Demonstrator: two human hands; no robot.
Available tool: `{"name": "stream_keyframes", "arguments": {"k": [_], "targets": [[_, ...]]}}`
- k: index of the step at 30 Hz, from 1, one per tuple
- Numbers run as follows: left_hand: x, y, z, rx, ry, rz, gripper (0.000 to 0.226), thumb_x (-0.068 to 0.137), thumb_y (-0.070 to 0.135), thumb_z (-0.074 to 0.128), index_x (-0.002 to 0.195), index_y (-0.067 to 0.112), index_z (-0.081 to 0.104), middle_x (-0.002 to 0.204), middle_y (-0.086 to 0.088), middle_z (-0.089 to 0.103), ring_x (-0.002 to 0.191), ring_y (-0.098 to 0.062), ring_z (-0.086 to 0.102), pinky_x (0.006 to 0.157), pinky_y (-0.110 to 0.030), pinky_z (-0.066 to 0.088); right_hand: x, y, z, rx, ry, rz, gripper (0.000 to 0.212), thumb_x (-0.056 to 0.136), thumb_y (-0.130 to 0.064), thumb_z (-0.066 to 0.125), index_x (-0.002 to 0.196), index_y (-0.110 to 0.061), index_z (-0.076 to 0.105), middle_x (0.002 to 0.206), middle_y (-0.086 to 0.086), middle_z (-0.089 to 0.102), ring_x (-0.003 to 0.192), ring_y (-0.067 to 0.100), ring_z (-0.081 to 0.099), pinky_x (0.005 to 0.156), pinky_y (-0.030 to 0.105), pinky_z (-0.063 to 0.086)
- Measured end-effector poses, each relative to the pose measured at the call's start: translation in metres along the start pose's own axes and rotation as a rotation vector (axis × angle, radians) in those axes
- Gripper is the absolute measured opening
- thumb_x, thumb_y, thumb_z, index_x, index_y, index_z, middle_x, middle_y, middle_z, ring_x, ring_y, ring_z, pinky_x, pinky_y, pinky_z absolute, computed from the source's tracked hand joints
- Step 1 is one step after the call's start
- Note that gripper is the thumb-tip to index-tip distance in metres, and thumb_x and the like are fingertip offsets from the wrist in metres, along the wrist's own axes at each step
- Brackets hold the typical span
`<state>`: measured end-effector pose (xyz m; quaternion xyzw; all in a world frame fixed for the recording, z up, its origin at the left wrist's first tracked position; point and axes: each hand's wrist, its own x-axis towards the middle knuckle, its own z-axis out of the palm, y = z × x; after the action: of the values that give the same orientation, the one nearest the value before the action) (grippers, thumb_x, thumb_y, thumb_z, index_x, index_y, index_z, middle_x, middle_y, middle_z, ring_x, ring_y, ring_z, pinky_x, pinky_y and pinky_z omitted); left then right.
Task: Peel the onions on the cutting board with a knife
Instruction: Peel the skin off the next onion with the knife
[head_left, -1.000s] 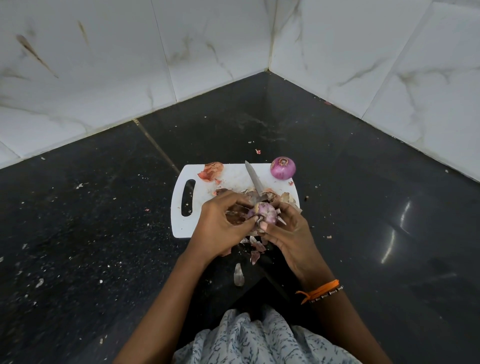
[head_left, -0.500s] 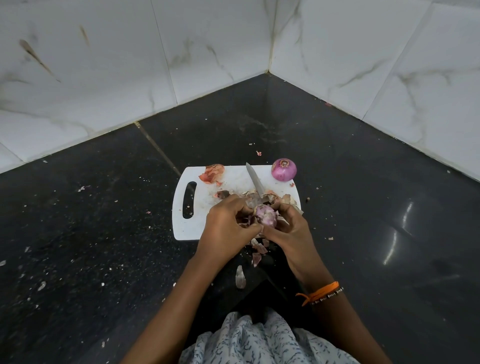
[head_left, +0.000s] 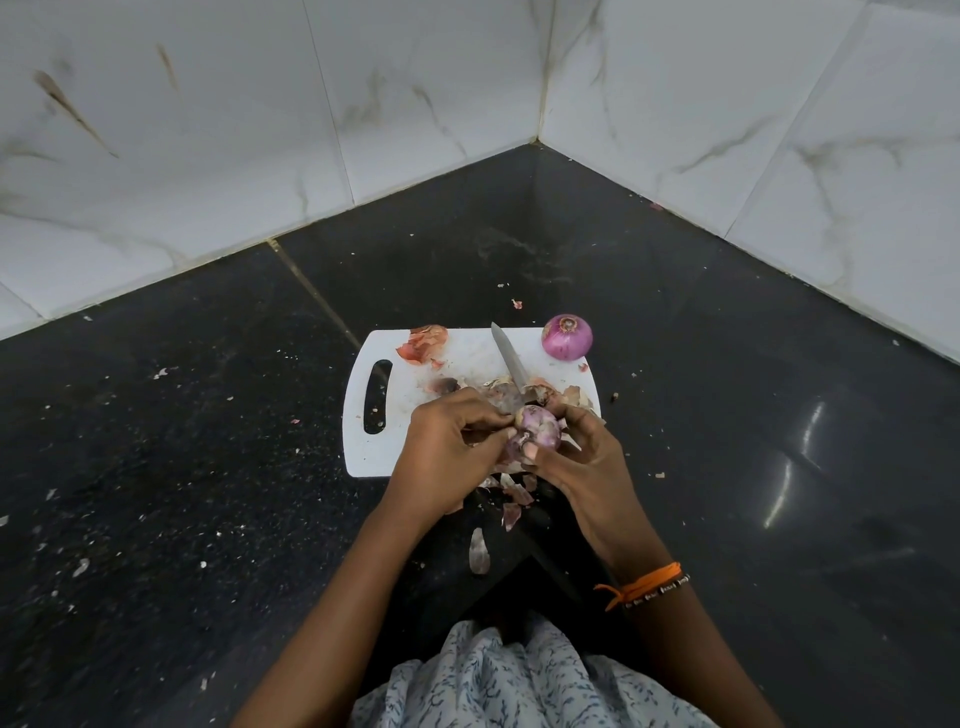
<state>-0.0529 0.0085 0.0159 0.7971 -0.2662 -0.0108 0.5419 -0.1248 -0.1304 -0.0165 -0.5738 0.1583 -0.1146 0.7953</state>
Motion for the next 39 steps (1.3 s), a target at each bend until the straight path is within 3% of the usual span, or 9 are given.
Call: {"name": "stream_keyframes", "arguments": {"k": [7,11,16,24,29,34,39], "targets": [[0.0,-0.0007,-0.0019,0.044,-0.017,0.039,0.012,0.074,0.0,0.075,0.085,0.005,0.075,0.078,0.004,0.066,0.075,-0.006,0.063,0.07,-0.017,0.053,-0.0005,-0.0008,0.0004,-0.067,-0.004,-0.009,0.04,0.075,-0.001,0.074,0.109,-0.018,0.062,0.111,0.007,0.069,0.104,0.025,0.067,0.086,0.039,0.056],[0.0,0.0011,-0.0015,0.053,-0.01,0.043,0.007,0.074,-0.001,0.074,0.08,0.002,0.074,0.076,-0.002,0.065,0.07,-0.01,0.062,0.066,-0.022,0.054,-0.0002,-0.0014,0.001,-0.065,-0.009,-0.016,0.039,0.073,-0.003,0.077,0.106,-0.02,0.064,0.11,0.009,0.069,0.103,0.027,0.066,0.088,0.043,0.054],[0.002,0.0037,-0.0037,0.035,-0.017,0.068,0.008,0.074,-0.003,0.073,0.081,0.001,0.074,0.074,0.003,0.062,0.069,-0.009,0.061,0.065,-0.016,0.05,0.0003,-0.0014,0.0019,0.022,-0.027,-0.022,0.037,0.074,0.0,0.075,0.101,-0.024,0.069,0.109,0.009,0.07,0.103,0.027,0.067,0.082,0.034,0.056],[0.0023,0.0042,-0.0057,0.038,-0.051,0.068,0.009,0.073,-0.002,0.074,0.082,0.0,0.074,0.075,0.002,0.063,0.073,-0.008,0.062,0.068,-0.015,0.05,0.0005,-0.0023,0.0004,-0.045,-0.024,-0.005,0.041,0.068,-0.011,0.08,0.106,-0.021,0.066,0.11,0.008,0.07,0.104,0.027,0.066,0.087,0.042,0.055],[0.0035,0.0025,-0.0052,0.063,-0.044,0.049,0.004,0.074,-0.004,0.072,0.071,-0.004,0.07,0.072,-0.008,0.062,0.067,-0.021,0.06,0.062,-0.028,0.053,0.0001,-0.0026,0.0035,-0.103,-0.012,-0.014,0.039,0.06,-0.019,0.082,0.094,-0.031,0.068,0.104,0.003,0.071,0.099,0.023,0.068,0.085,0.041,0.056],[0.0037,0.0036,-0.0092,0.034,-0.085,0.028,0.009,0.074,-0.003,0.073,0.083,0.0,0.074,0.076,0.003,0.062,0.074,-0.005,0.061,0.07,-0.013,0.05,-0.0002,-0.0014,0.0051,-0.014,-0.034,-0.017,0.039,0.068,-0.01,0.079,0.103,-0.021,0.067,0.107,0.008,0.071,0.101,0.025,0.068,0.083,0.036,0.056],[0.0031,0.006,-0.0099,0.029,-0.096,0.004,0.009,0.076,-0.002,0.073,0.085,0.0,0.075,0.078,-0.003,0.065,0.074,-0.013,0.064,0.072,-0.031,0.056,-0.0008,-0.0033,0.0015,-0.065,-0.04,-0.021,0.037,0.069,-0.009,0.079,0.101,-0.026,0.068,0.107,0.006,0.071,0.102,0.026,0.067,0.085,0.04,0.056]]}}
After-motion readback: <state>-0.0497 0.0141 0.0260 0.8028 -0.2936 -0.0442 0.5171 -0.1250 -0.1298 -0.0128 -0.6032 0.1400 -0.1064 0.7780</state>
